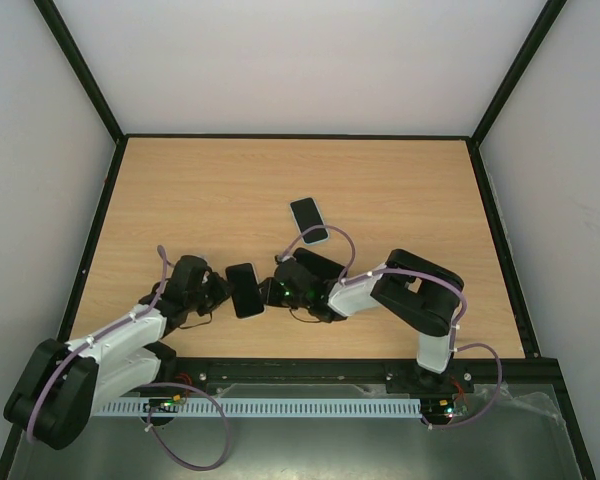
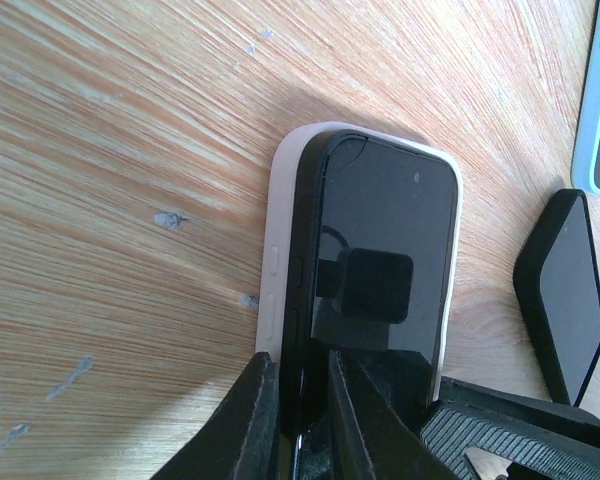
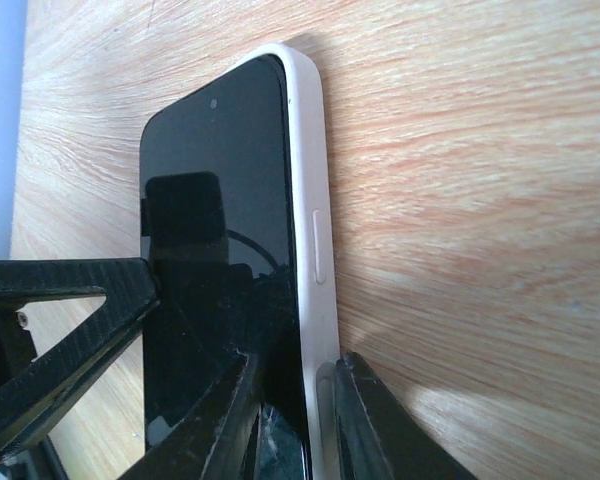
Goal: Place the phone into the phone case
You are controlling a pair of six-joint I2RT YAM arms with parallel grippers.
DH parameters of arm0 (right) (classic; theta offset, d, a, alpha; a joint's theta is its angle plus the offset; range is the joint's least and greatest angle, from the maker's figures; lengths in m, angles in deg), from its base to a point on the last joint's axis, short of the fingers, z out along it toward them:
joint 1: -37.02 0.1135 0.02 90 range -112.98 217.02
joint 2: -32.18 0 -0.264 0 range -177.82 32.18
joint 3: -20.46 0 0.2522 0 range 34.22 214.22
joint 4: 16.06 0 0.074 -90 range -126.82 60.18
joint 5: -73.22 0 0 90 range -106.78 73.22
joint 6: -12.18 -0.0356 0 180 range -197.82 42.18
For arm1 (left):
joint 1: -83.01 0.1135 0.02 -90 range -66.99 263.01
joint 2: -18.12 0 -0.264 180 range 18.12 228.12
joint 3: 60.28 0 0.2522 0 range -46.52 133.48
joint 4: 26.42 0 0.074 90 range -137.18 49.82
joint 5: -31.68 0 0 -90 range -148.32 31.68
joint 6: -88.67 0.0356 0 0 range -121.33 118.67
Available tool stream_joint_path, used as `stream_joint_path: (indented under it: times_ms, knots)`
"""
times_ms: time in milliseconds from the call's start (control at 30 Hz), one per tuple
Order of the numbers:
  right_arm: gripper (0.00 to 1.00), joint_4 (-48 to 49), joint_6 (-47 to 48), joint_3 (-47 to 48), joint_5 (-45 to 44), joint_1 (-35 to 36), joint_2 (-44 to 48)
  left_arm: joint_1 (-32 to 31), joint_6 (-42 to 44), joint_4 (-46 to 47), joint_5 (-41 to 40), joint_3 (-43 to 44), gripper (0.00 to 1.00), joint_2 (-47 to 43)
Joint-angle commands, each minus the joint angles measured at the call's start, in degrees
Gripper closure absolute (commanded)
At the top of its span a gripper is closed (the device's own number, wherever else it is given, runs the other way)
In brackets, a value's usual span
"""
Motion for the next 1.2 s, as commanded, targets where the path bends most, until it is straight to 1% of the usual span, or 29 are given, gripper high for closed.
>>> stream_joint_path:
  times_ms: [0,167,333,467,567,667,800,900,1167]
  knots:
    - [0.78,7.8,-4.3,-1.9,4.8,0.9,-1.3,-0.9,-1.1,0.6,3.0,-1.1,0.85,0.7]
    - [0.77,11.7,-6.5,-2.8,6.6,0.3,-1.0,-0.9,-1.2,-0.6,2.0,-2.1,0.82,-0.8]
    - [0.76,17.0,-9.1,-4.3,7.2,-0.3,0.6,-0.9,-0.7,-2.1,1.6,-2.7,0.77,-2.2]
    - [0.76,21.2,-11.2,-5.3,7.8,-0.5,0.9,-0.9,-1.8,-1.9,3.2,-2.9,0.71,-3.3]
    - [0.76,27.4,-14.5,-7.1,8.5,-0.6,0.3,-0.9,-4.3,0.6,6.8,-3.4,0.70,-4.1]
    - [0.76,32.1,-16.7,-9.0,9.0,-0.8,-0.4,-1.0,-5.7,1.5,8.3,-4.0,0.70,-5.3]
    - [0.74,32.8,-17.2,-9.2,9.4,-0.9,-1.2,-1.0,-6.8,1.8,8.3,-5.3,0.72,-6.9]
    - [0.73,35.2,-18.3,-9.8,10.1,-0.8,-1.8,-1.0,-7.9,3.2,9.3,-6.4,0.74,-7.6]
    - [0.71,41.5,-21.2,-11.3,12.1,-0.8,-2.5,-1.0,-8.6,4.7,10.8,-7.2,0.74,-7.5]
